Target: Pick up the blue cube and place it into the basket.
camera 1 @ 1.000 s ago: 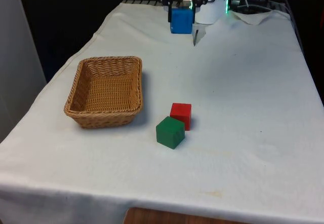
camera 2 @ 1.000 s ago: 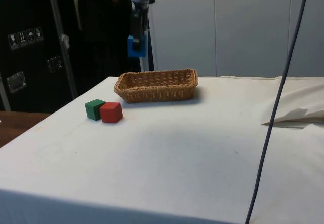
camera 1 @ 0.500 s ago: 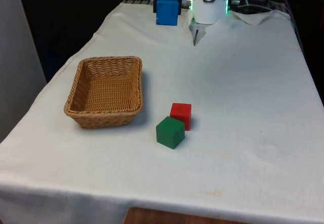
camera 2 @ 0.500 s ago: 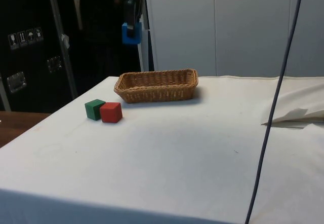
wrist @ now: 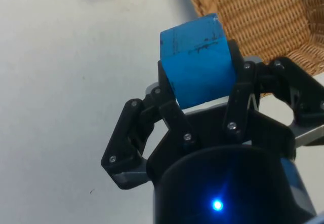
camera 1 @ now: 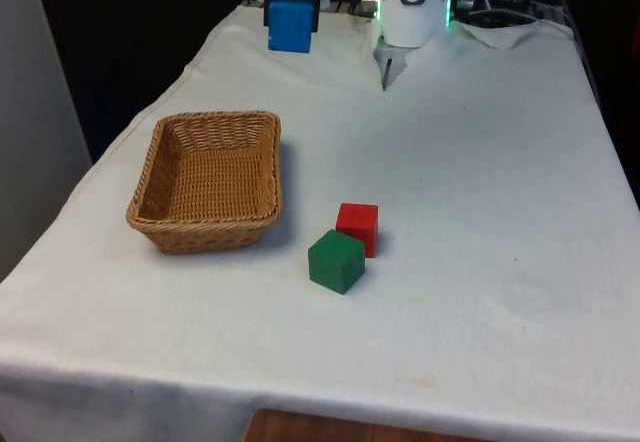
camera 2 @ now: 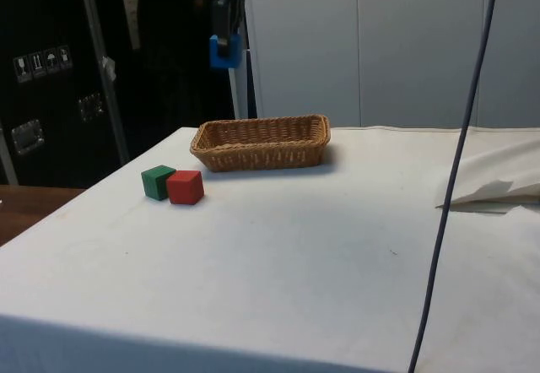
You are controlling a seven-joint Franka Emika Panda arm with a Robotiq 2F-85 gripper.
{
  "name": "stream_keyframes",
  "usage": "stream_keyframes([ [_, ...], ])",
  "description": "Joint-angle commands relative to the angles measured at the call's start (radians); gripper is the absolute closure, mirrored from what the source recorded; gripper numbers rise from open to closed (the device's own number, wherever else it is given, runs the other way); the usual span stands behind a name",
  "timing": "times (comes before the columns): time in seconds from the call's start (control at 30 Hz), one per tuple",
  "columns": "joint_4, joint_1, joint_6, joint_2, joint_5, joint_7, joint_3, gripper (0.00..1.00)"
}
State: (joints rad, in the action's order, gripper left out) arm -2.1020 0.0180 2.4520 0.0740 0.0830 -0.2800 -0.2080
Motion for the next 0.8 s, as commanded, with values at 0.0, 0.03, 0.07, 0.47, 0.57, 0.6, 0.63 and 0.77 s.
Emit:
stream_keyframes([
  [0.0, 0.010, -0.005, -0.007, 0.007, -0.012, -0.015, -0.005, 0.99],
  [0.03, 0.013, -0.005, -0.007, 0.010, -0.012, -0.018, -0.009, 0.99],
  [0.07, 0.007, -0.001, 0.000, 0.006, -0.001, -0.005, -0.009, 0.99],
  [0.47, 0.035, -0.015, -0.002, 0.050, -0.043, -0.076, -0.061, 0.99],
  [0.57, 0.046, -0.018, -0.004, 0.068, -0.056, -0.100, -0.079, 0.99],
  [0.6, 0.049, -0.020, -0.004, 0.073, -0.058, -0.106, -0.083, 0.99],
  [0.63, 0.053, -0.020, -0.004, 0.077, -0.060, -0.111, -0.087, 0.99],
  [0.77, 0.063, -0.023, -0.005, 0.092, -0.066, -0.126, -0.100, 0.99],
])
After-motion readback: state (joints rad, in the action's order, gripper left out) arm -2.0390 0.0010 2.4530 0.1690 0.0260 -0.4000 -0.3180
